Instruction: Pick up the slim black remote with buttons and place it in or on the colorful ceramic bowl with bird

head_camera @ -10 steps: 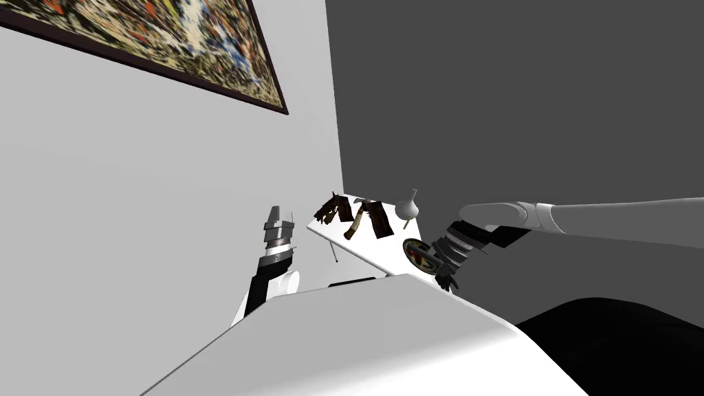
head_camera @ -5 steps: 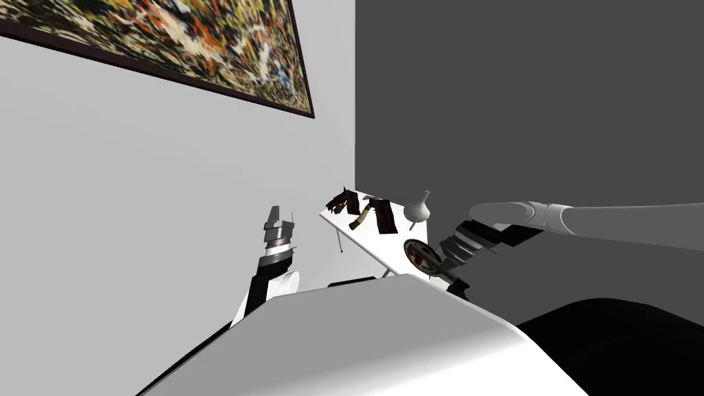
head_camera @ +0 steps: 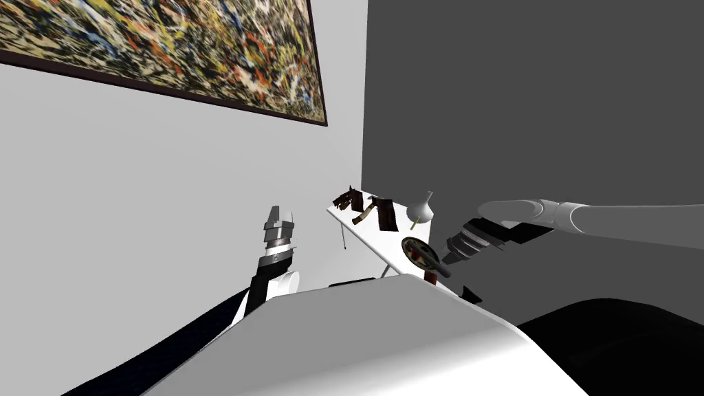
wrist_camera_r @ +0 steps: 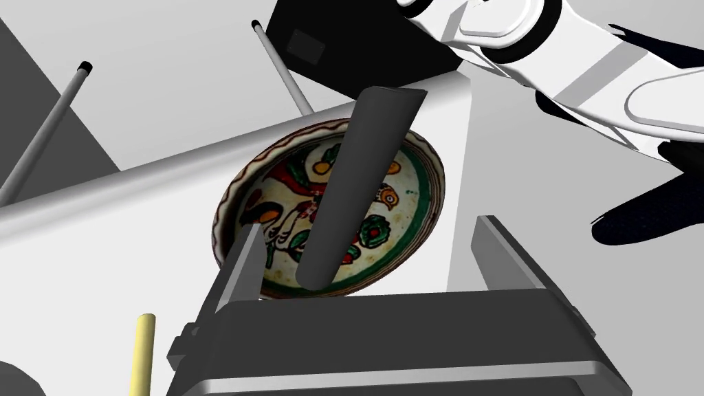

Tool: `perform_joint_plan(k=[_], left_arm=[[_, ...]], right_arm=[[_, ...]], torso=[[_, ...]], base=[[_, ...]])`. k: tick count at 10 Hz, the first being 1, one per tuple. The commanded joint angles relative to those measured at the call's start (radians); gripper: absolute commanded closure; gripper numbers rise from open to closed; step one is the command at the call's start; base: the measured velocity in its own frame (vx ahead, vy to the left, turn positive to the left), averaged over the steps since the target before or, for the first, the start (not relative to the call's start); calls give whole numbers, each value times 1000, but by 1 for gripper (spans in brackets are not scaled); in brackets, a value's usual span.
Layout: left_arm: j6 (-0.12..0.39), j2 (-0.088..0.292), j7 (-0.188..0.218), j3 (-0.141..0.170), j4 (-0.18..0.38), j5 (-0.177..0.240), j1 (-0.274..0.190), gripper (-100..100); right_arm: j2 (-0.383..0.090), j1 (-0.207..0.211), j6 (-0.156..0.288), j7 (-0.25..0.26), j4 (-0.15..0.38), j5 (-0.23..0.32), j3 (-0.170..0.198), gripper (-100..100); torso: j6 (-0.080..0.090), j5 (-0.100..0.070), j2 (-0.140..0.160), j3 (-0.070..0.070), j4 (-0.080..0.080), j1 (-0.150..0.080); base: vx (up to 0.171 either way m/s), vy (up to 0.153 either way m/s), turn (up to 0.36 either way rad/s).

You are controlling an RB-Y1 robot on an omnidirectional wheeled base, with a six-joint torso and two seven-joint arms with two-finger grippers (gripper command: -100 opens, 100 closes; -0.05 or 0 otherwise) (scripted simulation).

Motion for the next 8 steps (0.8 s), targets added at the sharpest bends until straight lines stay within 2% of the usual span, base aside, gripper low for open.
perform_joint_plan(k=[1,2,3,5,6,7,8], left_arm=[[0,0,0,0,0,0,0,0],[0,0,0,0,0,0,-1,0],[0,0,0,0,0,0,-1,0],[0,0,0,0,0,0,0,0],[0,0,0,0,0,0,0,0],[0,0,0,0,0,0,-1,0],[0,0,0,0,0,0,-1,0]], right_arm=[[31,-27,-50,-31,50,-50,36,-100],[31,-27,-50,-31,79,-52,36,-100],[31,-27,-50,-31,113,-52,36,-100],[31,-27,-50,-31,162,-52,36,-100],[64,-54,-96,-67,195,-101,72,-100],[64,-54,-96,-67,225,-101,72,-100],[64,-54,-96,-67,258,-101,72,-100]], torso=[[0,0,0,0,0,0],[-2,-1,10,5,1,-3],[-1,-1,18,10,4,-5],[0,-1,6,4,2,-4],[1,-1,1,1,0,-3],[-1,0,11,5,2,-1],[-1,0,16,9,4,-3]], base=[[-211,-51,382],[-338,-94,485],[-190,-65,487],[-5,-14,149],[-220,16,368],[-308,-31,495],[-184,-42,410]])
